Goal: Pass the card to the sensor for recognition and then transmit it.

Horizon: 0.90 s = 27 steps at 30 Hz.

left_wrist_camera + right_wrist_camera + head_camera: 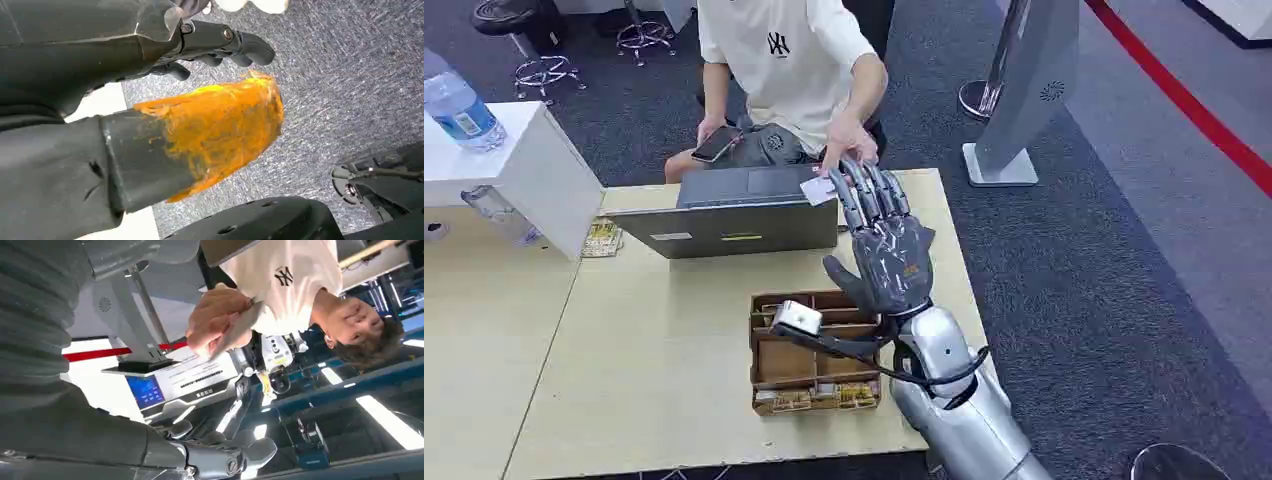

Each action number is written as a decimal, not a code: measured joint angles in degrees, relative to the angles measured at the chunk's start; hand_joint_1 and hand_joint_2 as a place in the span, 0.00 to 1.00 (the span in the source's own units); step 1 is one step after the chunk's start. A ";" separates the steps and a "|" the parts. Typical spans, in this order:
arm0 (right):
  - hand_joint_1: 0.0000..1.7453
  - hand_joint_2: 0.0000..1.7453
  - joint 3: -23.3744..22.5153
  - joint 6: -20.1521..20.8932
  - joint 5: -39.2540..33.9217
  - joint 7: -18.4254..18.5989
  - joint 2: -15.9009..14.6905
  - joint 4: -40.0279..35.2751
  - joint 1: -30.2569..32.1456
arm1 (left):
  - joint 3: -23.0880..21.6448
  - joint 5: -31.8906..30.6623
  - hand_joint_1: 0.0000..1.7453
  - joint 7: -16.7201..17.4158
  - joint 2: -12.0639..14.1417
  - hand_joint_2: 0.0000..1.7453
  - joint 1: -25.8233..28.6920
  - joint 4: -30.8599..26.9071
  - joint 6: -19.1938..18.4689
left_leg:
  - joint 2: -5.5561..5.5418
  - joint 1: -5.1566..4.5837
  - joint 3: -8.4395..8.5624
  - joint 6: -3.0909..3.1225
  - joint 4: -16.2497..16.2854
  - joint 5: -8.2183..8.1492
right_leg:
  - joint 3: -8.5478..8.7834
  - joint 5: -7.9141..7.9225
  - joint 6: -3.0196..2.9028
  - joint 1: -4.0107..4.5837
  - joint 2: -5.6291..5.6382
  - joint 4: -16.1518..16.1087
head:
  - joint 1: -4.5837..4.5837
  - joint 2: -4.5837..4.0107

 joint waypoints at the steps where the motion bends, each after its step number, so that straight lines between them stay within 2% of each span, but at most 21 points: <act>1: 0.00 1.00 -0.04 -0.02 0.13 0.17 0.00 0.50 -0.24 | -0.09 0.00 0.00 0.00 0.00 0.00 0.00 0.00 -0.02 | -0.01 0.00 0.00 0.00 0.00 0.00 | 0.00 0.00 0.00 0.00 -0.01 0.00 | 0.00 0.00; 8: 0.00 1.00 -0.24 -0.02 0.78 0.68 0.02 2.86 -0.92 | -0.39 -0.11 0.00 0.17 0.20 0.00 0.01 0.00 -0.26 | -0.01 0.00 -0.01 0.00 0.00 0.00 | 0.00 0.00 0.00 0.00 -0.01 0.00 | 0.00 0.00; 9: 0.03 1.00 -0.26 -0.02 0.81 0.68 0.00 3.10 -0.99 | -0.46 -0.11 0.00 0.17 0.22 0.00 0.01 0.00 -0.31 | -0.01 0.00 0.00 0.00 0.00 0.00 | 0.00 0.00 0.00 0.00 -0.01 0.00 | 0.00 0.00; 10: 0.50 1.00 -0.26 -0.02 0.81 0.68 0.00 3.36 -1.09 | -0.48 -0.13 0.00 0.17 0.26 0.00 0.01 0.00 -0.33 | -0.01 0.00 0.00 0.00 0.00 0.00 | 0.00 0.00 0.00 0.00 -0.01 0.00 | 0.00 0.00; 11: 0.87 1.00 -0.26 -0.02 0.85 0.70 0.00 3.60 -1.17 | -0.48 -0.15 0.00 0.17 0.28 0.00 0.01 0.00 -0.33 | -0.01 0.00 0.00 0.00 0.00 0.00 | 0.00 0.00 0.00 0.00 -0.01 0.00 | -0.02 0.00; 13: 0.91 1.00 -0.28 0.00 0.87 0.81 0.02 3.97 -1.17 | -0.48 -0.15 0.00 0.55 0.31 0.00 0.01 0.00 -0.35 | -0.01 0.00 0.00 0.00 0.00 0.00 | 0.00 0.00 0.00 0.00 -0.01 0.00 | -0.02 0.00; 14: 1.00 1.00 -0.28 0.00 0.87 0.87 0.02 4.11 -1.17 | -0.48 -0.15 0.00 0.59 0.31 0.00 0.01 0.00 -0.35 | -0.01 0.00 0.00 0.00 0.00 0.00 | 0.00 0.00 0.00 0.00 -0.01 0.00 | 0.00 0.00; 27: 1.00 1.00 -0.28 -0.18 0.87 1.11 0.17 5.94 -1.10 | -0.48 -0.15 0.00 1.09 0.33 0.00 0.01 0.00 -0.41 | -0.01 0.00 0.00 0.00 0.00 0.00 | 0.00 0.00 0.00 0.00 -0.01 0.00 | 0.00 0.00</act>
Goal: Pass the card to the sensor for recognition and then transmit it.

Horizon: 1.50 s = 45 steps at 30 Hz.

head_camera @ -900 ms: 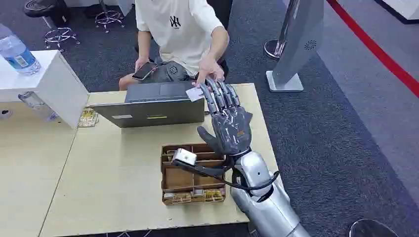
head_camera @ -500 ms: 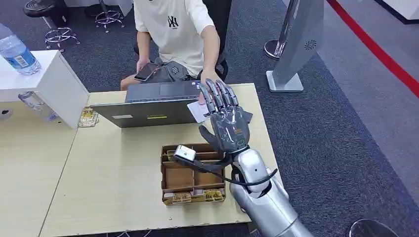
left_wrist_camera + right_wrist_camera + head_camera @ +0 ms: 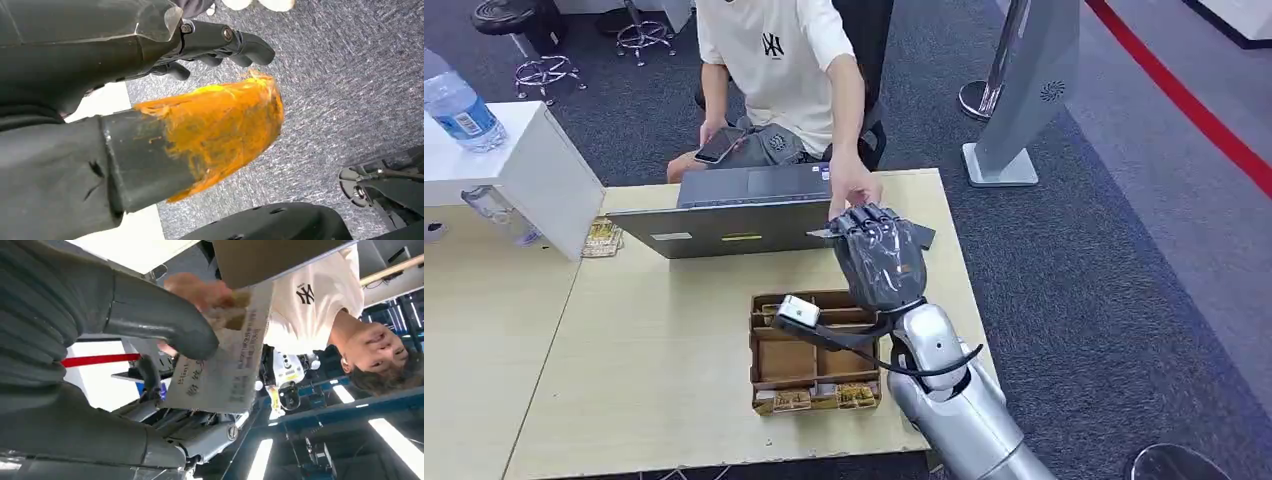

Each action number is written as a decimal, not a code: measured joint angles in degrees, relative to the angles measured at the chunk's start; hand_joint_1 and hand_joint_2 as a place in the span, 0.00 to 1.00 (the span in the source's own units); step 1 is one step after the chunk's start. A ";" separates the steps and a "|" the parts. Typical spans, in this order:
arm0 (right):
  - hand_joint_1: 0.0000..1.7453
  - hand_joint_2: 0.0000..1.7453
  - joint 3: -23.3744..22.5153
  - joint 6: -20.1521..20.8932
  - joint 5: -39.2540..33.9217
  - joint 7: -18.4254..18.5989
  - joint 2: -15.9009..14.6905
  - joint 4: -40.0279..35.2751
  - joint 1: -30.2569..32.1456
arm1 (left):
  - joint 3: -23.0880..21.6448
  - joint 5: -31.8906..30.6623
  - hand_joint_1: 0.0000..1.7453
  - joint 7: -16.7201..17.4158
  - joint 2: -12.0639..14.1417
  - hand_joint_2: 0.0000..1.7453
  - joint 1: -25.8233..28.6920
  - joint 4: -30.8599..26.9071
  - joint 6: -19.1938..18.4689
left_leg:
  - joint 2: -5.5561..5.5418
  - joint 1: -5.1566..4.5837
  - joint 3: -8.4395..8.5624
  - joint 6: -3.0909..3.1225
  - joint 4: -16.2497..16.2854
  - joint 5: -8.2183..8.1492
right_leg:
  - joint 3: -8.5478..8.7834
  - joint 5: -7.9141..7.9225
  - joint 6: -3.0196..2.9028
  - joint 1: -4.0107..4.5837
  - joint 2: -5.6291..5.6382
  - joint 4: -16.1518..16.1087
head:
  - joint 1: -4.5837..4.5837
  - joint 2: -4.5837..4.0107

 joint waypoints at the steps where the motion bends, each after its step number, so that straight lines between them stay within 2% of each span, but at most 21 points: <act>1: 1.00 1.00 0.00 -0.02 -0.02 0.00 0.00 0.00 0.02 | 0.00 0.00 0.00 0.00 0.00 0.00 0.00 0.00 0.00 | 0.00 0.00 0.00 0.00 0.00 0.00 | 0.00 0.00 0.00 0.00 0.00 0.00 | 0.00 0.00; 8: 1.00 1.00 -0.35 -0.52 -4.24 -1.09 0.07 0.07 1.84 | 0.00 0.00 0.00 -0.11 0.02 0.00 0.00 0.00 0.07 | 0.00 0.00 0.00 0.00 0.00 0.00 | 0.00 0.00 0.00 0.00 0.00 0.00 | 0.00 0.00; 14: 1.00 1.00 -1.99 -0.15 -13.87 -5.58 0.63 -0.07 5.31 | 0.00 0.57 0.00 -0.17 -0.04 0.00 0.02 0.00 0.42 | 0.00 0.00 0.00 0.00 0.00 0.00 | 0.00 0.00 0.00 0.00 0.00 0.00 | 0.00 0.00; 18: 1.00 1.00 -3.43 2.17 -23.35 -9.66 1.49 -1.95 8.83 | 0.00 1.18 0.00 -0.17 -0.09 0.00 0.03 0.00 1.03 | 0.00 0.00 0.00 0.00 0.00 0.00 | -0.01 0.00 0.00 0.00 -0.01 0.00 | 0.00 0.00; 22: 1.00 1.00 -4.26 3.10 -25.87 -10.71 2.01 -3.71 11.07 | 0.02 1.46 0.00 -0.17 -0.13 0.00 0.06 0.00 1.16 | 0.01 0.00 0.00 0.00 0.00 0.00 | -0.01 0.00 0.00 0.00 0.00 0.00 | 0.00 0.00; 28: 1.00 1.00 -5.75 12.53 -45.47 -16.61 2.86 -9.47 17.19 | 0.70 3.39 0.00 -0.20 -0.35 0.00 0.16 0.00 2.41 | -0.02 0.00 0.00 0.00 0.00 -0.01 | -0.01 -0.01 0.00 0.00 -0.04 0.00 | -0.02 0.00; 33: 1.00 1.00 -7.32 16.59 -54.53 -19.27 2.76 -15.88 24.39 | 2.14 5.27 0.00 -0.50 -0.61 0.00 0.18 0.00 3.52 | -0.02 0.00 -0.02 -0.01 0.00 -0.05 | -0.03 -0.03 0.00 0.00 -0.04 -0.02 | -0.02 0.00; 38: 1.00 1.00 -9.24 17.84 -57.77 -19.87 1.29 -21.26 30.01 | 3.69 6.84 0.00 -0.59 -0.83 0.00 0.19 0.00 4.28 | -0.02 -0.01 -0.02 -0.01 -0.01 -0.06 | -0.02 -0.03 0.00 -0.01 -0.05 -0.02 | 0.00 0.00; 45: 1.00 1.00 -11.50 17.40 -56.50 -19.58 -0.94 -25.20 34.75 | 5.33 7.93 0.00 -0.61 -1.01 0.00 0.21 0.00 4.55 | -0.02 -0.01 0.00 -0.01 0.00 -0.05 | -0.01 -0.02 0.00 0.00 -0.05 -0.02 | -0.02 0.00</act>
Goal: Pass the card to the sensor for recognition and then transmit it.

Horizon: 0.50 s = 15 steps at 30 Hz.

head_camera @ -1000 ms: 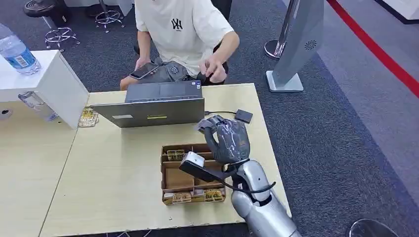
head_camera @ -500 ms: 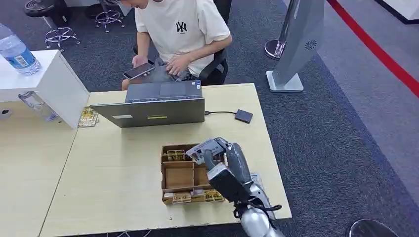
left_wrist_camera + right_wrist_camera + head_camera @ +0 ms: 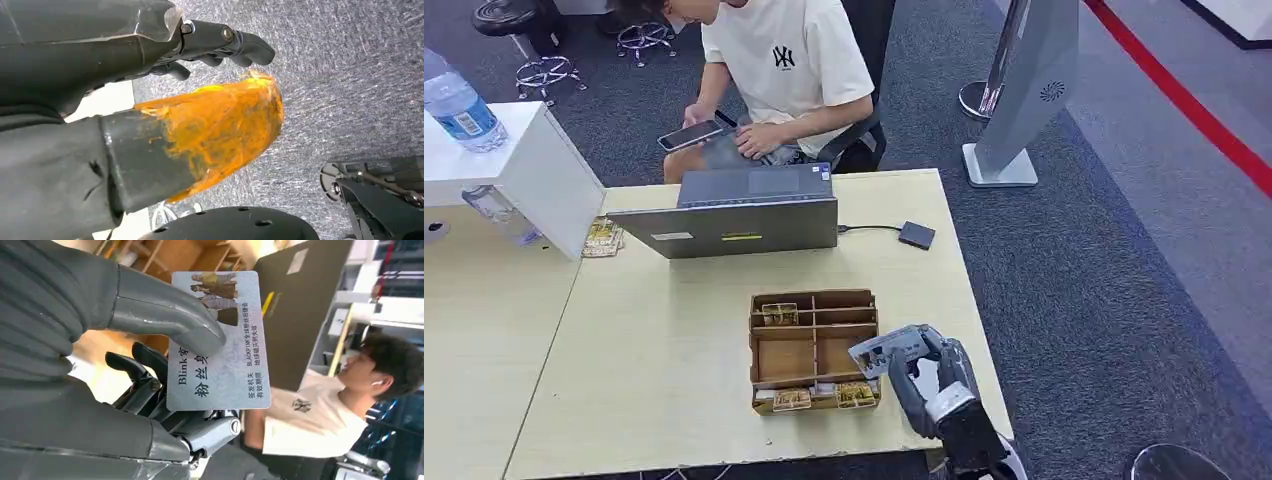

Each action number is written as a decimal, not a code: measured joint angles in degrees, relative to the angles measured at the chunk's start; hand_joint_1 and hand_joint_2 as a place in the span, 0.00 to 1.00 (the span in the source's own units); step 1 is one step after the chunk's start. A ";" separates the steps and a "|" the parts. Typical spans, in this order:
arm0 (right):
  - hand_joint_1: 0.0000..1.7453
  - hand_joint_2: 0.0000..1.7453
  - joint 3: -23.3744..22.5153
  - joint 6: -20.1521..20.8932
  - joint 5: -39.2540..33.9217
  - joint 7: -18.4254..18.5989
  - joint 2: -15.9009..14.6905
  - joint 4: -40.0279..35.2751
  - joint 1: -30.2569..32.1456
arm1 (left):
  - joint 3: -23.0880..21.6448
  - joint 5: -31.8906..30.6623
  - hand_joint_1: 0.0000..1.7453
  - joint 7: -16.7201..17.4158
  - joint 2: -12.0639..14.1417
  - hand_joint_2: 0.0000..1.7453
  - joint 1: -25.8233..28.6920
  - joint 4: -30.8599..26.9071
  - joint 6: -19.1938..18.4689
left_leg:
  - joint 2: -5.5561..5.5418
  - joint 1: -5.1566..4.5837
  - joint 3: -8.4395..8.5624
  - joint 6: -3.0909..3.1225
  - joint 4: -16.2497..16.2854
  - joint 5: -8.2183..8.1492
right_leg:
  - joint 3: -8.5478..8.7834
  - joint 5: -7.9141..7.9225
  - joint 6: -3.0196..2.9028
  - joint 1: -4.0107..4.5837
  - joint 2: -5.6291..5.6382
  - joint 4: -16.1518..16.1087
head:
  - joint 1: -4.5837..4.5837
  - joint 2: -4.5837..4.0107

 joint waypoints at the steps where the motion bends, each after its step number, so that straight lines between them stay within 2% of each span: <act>1: 1.00 1.00 -0.33 -0.22 0.35 0.13 -0.28 -0.46 0.59 | 0.35 0.11 0.00 0.00 -0.02 0.00 -0.01 0.00 0.04 | 0.00 0.00 0.00 0.00 0.00 0.00 | 0.00 0.00 0.00 0.00 0.00 0.00 | 0.02 0.00; 9: 1.00 1.00 -2.86 -0.83 2.53 1.40 -1.77 -1.86 2.80 | 1.90 0.96 0.00 -0.37 -0.24 0.00 -0.01 0.00 0.48 | 0.01 0.00 0.00 0.00 0.00 0.00 | 0.00 0.00 0.00 0.00 0.01 0.00 | 0.02 0.00; 15: 1.00 1.00 -4.30 -2.21 7.63 3.17 -1.92 -1.48 3.07 | 2.38 1.09 0.00 -0.37 -0.33 0.00 -0.01 0.00 0.48 | 0.01 0.00 0.00 0.00 0.00 0.00 | 0.00 0.00 0.00 0.00 0.01 0.00 | 0.02 0.00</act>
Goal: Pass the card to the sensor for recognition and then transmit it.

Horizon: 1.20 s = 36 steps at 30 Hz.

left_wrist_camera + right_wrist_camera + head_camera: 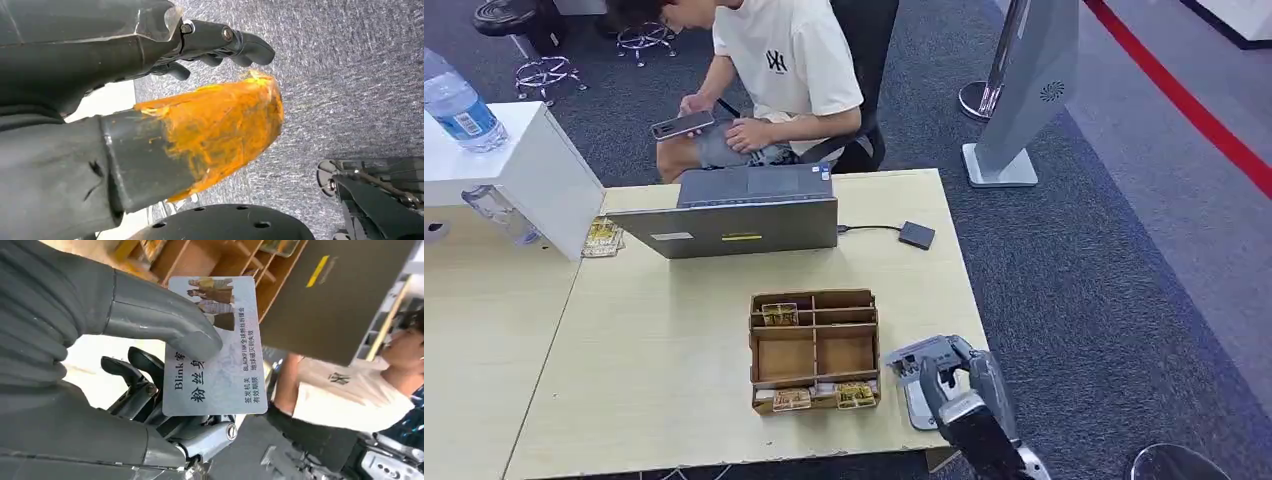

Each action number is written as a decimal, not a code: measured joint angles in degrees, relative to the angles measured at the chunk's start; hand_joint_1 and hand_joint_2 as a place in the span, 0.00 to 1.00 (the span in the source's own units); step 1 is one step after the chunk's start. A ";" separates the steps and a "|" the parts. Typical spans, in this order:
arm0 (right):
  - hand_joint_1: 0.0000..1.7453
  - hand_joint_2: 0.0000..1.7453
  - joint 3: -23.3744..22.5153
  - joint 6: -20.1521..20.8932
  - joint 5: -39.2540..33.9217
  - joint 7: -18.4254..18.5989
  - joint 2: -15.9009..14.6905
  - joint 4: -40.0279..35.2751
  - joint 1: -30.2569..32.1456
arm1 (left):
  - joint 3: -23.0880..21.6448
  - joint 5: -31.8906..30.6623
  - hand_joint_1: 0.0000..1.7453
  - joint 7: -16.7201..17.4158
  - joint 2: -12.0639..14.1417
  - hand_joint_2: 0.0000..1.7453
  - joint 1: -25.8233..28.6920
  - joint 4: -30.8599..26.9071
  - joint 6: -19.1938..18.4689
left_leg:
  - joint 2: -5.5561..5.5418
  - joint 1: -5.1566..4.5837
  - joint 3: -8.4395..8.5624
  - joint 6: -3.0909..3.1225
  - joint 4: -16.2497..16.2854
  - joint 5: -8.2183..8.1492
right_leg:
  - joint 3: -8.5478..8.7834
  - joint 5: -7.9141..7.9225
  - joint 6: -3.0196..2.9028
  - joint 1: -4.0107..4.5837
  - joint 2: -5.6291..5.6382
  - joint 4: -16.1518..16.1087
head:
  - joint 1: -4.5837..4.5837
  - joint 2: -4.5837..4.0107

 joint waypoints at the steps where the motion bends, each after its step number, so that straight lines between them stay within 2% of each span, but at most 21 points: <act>1: 1.00 1.00 -0.15 -0.39 1.36 0.48 -0.02 0.22 0.01 | 0.00 0.00 0.00 -0.02 -0.02 0.00 0.00 0.00 0.00 | 0.00 0.00 0.00 0.00 0.00 0.00 | 0.00 0.00 0.00 0.00 0.00 0.00 | 0.00 0.00; 6: 1.00 1.00 -0.87 -2.51 8.19 2.86 -0.02 2.52 -0.24 | 0.04 -0.28 0.00 -0.11 -0.11 0.00 0.00 0.00 -0.02 | 0.00 0.00 0.00 0.00 0.00 0.00 | 0.01 0.00 0.00 0.00 0.00 0.00 | 0.00 0.00; 17: 1.00 1.00 -2.41 -2.86 10.16 5.70 -0.11 7.17 -1.17 | 0.09 -0.33 0.00 -0.15 -0.11 0.00 0.00 0.00 -0.02 | 0.00 0.00 -0.01 0.00 0.00 0.00 | 0.01 0.00 0.00 0.00 0.00 0.00 | -0.02 0.00; 26: 1.00 1.00 -5.22 1.46 9.09 6.51 -0.15 11.47 -2.48 | 0.52 -0.33 0.00 -0.24 -0.11 0.00 0.00 0.00 -0.28 | -0.01 0.00 -0.01 0.00 0.00 0.00 | 0.01 0.00 0.00 0.00 0.00 0.00 | 0.00 0.00; 36: 1.00 1.00 -5.70 3.06 9.18 6.56 -0.15 15.04 -4.03 | 0.94 -0.33 0.00 -0.63 -0.11 0.00 0.00 0.00 -0.52 | -0.01 0.00 -0.01 0.00 0.00 0.00 | 0.01 0.00 0.00 0.00 0.00 0.00 | 0.00 0.00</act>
